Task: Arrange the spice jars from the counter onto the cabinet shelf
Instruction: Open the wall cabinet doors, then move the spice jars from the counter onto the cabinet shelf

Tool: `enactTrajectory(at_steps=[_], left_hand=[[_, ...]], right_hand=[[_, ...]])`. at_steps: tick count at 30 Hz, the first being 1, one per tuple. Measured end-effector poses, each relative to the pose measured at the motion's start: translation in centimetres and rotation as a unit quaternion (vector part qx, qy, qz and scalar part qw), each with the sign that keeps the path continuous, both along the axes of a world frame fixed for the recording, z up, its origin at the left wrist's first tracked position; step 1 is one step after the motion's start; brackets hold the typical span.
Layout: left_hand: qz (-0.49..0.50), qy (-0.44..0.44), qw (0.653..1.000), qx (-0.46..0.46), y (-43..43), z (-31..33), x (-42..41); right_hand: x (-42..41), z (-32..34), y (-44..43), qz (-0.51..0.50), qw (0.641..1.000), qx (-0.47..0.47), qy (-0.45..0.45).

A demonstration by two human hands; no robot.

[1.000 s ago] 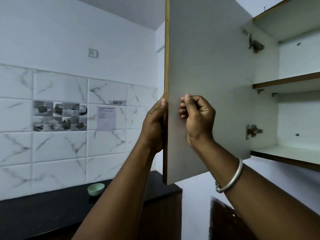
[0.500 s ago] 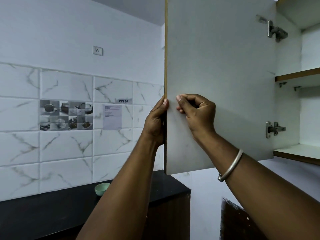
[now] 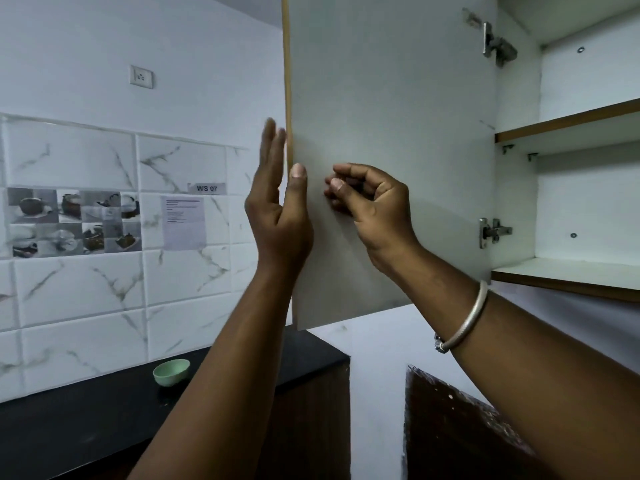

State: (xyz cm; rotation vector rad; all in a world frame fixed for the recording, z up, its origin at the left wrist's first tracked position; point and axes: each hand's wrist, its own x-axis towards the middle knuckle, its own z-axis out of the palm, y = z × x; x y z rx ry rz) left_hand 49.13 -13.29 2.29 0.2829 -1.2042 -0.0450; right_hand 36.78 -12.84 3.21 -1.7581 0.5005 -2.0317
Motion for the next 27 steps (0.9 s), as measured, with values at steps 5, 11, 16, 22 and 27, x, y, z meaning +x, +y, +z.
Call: enactTrajectory(at_steps=[5,11,16,22,27], left_hand=[[-0.195,-0.114,0.974,0.023,4.4,-1.5,-5.4],[-0.403,-0.076,0.909,0.079,7.2,-8.4,-12.1],[-0.564,-0.055,0.8,0.196,9.9,-16.1,-17.3],[-0.626,-0.103,0.674,0.378,13.9,-25.7,-23.6],[-0.622,-0.168,0.585,0.493,16.9,-34.8,-28.8]], right_hand=[[-3.8,-1.2,3.5,0.061,0.997,0.009,-0.036],[-11.7,-7.6,10.1,-0.081,0.996,0.033,-0.004],[-18.4,-14.7,16.1,-0.233,0.966,0.075,0.078],[-25.7,-25.3,22.4,-0.344,0.916,0.191,0.073],[-29.6,-35.7,26.5,-0.441,0.851,0.269,0.096]])
